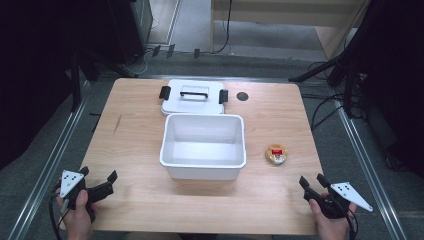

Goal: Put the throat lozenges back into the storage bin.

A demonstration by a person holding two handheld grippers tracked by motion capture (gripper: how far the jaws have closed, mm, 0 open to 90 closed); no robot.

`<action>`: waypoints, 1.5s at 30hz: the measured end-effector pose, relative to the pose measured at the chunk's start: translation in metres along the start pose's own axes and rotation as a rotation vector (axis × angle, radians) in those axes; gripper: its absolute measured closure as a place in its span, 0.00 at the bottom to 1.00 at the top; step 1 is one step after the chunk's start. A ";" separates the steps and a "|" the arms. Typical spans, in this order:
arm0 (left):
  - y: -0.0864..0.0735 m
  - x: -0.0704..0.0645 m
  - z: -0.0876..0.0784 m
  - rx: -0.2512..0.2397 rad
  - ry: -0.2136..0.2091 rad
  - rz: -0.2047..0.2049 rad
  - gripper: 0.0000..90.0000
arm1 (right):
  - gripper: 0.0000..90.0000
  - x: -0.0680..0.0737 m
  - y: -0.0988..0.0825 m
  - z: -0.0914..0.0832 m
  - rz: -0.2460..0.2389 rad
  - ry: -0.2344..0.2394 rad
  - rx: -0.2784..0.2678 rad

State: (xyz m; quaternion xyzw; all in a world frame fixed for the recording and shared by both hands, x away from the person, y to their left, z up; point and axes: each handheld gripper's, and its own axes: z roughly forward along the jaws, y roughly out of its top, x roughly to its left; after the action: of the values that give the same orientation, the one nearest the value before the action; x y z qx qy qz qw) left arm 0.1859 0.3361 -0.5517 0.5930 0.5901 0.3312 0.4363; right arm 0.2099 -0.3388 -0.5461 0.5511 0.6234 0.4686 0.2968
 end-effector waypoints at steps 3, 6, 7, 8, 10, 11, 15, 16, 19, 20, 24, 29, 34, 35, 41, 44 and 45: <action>0.000 0.000 0.000 0.001 0.000 -0.003 0.00 | 0.37 0.000 0.000 0.001 -0.001 -0.004 0.010; 0.000 0.000 0.000 0.006 -0.001 0.003 0.00 | 0.38 0.000 0.001 0.002 0.001 0.001 0.023; 0.000 0.000 0.000 0.007 -0.001 0.004 0.00 | 0.38 0.000 0.002 0.002 -0.001 0.004 0.028; 0.000 0.000 0.000 0.010 -0.001 0.006 0.00 | 0.38 0.000 0.003 0.001 0.000 0.002 0.035; 0.000 0.000 0.000 0.010 -0.001 0.007 0.00 | 0.38 -0.001 0.006 0.001 0.017 -0.002 0.042; 0.000 0.000 0.000 0.010 -0.001 0.006 0.00 | 0.38 -0.001 0.007 0.001 0.018 -0.004 0.045; 0.000 0.000 0.000 0.012 0.000 0.008 0.00 | 0.38 0.002 0.013 0.004 -0.002 -0.006 0.074; 0.000 0.000 0.000 0.012 -0.001 0.008 0.00 | 0.38 0.003 0.014 0.005 -0.011 -0.006 0.085; 0.000 0.000 0.001 0.011 -0.001 0.008 0.00 | 0.37 0.007 0.020 0.009 -0.029 0.015 0.119; 0.000 0.000 0.001 0.011 -0.003 0.008 0.00 | 0.37 0.009 0.023 0.011 -0.042 0.018 0.139; 0.000 0.000 0.001 0.012 -0.005 0.007 0.00 | 0.31 0.017 0.034 0.018 -0.088 0.025 0.222; 0.000 0.001 0.001 0.013 -0.010 0.005 0.00 | 0.21 0.028 0.044 0.029 -0.132 0.034 0.333; 0.001 0.000 0.001 0.019 -0.013 0.008 0.00 | 0.15 0.037 0.057 0.041 -0.163 0.058 0.457; 0.001 0.000 0.001 0.019 -0.011 0.008 0.00 | 0.14 0.039 0.060 0.045 -0.177 0.057 0.484; 0.001 0.000 0.001 0.016 -0.012 0.005 0.00 | 0.11 0.048 0.074 0.059 -0.227 0.059 0.590; 0.001 0.000 0.001 0.017 -0.013 0.005 0.00 | 0.09 0.051 0.082 0.066 -0.230 0.061 0.635; 0.001 0.000 0.001 0.016 -0.012 0.005 0.00 | 0.08 0.052 0.084 0.068 -0.231 0.058 0.652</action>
State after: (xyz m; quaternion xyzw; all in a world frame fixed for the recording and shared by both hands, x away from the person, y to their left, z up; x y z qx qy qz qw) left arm 0.1871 0.3364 -0.5517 0.5999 0.5887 0.3239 0.4343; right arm 0.2935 -0.2748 -0.4881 0.5290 0.8068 0.2236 0.1385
